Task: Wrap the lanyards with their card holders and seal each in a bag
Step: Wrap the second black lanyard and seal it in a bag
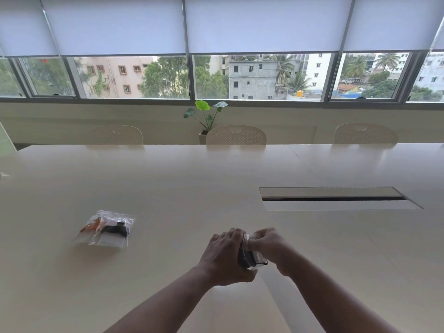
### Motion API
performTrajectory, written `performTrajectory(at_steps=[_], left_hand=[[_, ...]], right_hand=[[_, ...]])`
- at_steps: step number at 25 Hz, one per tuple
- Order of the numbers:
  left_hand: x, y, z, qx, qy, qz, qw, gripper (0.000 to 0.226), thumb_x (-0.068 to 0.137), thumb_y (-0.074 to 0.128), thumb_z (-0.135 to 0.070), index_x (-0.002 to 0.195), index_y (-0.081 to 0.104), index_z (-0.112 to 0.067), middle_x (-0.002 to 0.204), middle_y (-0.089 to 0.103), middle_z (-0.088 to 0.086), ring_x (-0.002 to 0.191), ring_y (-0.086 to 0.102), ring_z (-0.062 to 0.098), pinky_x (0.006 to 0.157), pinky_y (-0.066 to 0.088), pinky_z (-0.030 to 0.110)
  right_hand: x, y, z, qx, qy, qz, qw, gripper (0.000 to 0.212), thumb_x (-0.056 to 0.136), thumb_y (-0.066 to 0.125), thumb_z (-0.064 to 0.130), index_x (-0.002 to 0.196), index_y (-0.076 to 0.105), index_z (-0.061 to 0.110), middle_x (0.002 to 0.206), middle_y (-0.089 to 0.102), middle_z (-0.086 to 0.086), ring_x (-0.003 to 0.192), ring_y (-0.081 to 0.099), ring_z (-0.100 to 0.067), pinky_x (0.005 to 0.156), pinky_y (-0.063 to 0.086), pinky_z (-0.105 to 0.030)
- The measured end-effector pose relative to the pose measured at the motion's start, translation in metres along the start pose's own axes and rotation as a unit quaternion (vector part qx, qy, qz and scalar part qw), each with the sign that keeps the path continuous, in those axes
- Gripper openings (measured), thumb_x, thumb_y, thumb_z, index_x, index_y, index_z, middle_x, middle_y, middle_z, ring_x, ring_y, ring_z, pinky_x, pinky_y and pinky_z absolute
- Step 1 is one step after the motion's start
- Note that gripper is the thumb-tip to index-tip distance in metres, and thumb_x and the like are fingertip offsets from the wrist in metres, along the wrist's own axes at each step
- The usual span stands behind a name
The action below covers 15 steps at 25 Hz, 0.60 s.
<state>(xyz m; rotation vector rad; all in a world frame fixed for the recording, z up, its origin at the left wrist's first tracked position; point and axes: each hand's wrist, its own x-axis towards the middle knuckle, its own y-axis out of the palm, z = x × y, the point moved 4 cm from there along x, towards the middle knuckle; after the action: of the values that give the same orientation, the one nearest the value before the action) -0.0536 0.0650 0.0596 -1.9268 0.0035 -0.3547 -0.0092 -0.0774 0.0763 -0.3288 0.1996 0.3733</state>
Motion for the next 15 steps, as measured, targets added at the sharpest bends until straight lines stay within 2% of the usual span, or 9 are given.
performTrajectory(at_steps=[3,6,9,12,15], left_hand=[[-0.002,0.002,0.001,-0.002,-0.007,0.008,1.000,0.072,0.061,0.064,-0.070,0.116,0.038,-0.031,0.111,0.053,-0.012,0.096,0.056,0.016,0.092,0.044,0.036],[-0.003,0.000,0.006,-0.013,-0.031,0.008,0.999,0.072,0.061,0.064,-0.071,0.115,0.039,-0.032,0.108,0.052,-0.015,0.086,0.051,0.013,0.084,0.042,0.032],[-0.005,-0.002,0.012,-0.021,-0.052,0.006,0.998,0.071,0.059,0.065,-0.072,0.113,0.040,-0.032,0.101,0.048,-0.018,0.081,0.048,0.011,0.075,0.038,0.029],[-0.006,-0.001,0.011,-0.030,-0.054,0.013,0.998,0.068,0.060,0.065,-0.072,0.109,0.038,-0.034,0.098,0.047,-0.019,0.081,0.050,0.011,0.074,0.037,0.028],[-0.006,0.001,0.008,-0.024,-0.060,0.016,0.998,0.068,0.061,0.062,-0.075,0.111,0.038,-0.034,0.101,0.048,-0.020,0.086,0.048,0.010,0.086,0.035,0.031]], right_hand=[[-0.002,0.006,-0.003,0.004,-0.003,0.017,1.000,0.019,0.084,0.077,0.022,0.078,0.060,0.015,0.066,0.054,-0.001,0.055,0.049,-0.011,0.053,0.039,-0.022],[-0.012,0.002,0.000,0.019,0.015,0.118,0.993,0.009,0.076,0.069,0.021,0.085,0.066,0.021,0.080,0.064,0.000,0.073,0.059,-0.013,0.074,0.049,-0.032],[-0.016,-0.007,-0.001,0.057,0.004,0.223,0.973,0.044,0.073,0.065,0.005,0.116,0.068,0.014,0.095,0.069,-0.002,0.087,0.065,-0.016,0.082,0.055,-0.035],[-0.015,-0.006,-0.004,0.073,-0.044,0.243,0.966,0.054,0.079,0.063,-0.013,0.128,0.063,0.007,0.102,0.068,-0.011,0.090,0.063,-0.022,0.080,0.054,-0.030],[-0.011,-0.003,-0.007,0.079,-0.055,0.216,0.972,0.049,0.081,0.072,-0.010,0.126,0.061,0.003,0.101,0.071,-0.016,0.086,0.068,-0.023,0.072,0.054,-0.026]])
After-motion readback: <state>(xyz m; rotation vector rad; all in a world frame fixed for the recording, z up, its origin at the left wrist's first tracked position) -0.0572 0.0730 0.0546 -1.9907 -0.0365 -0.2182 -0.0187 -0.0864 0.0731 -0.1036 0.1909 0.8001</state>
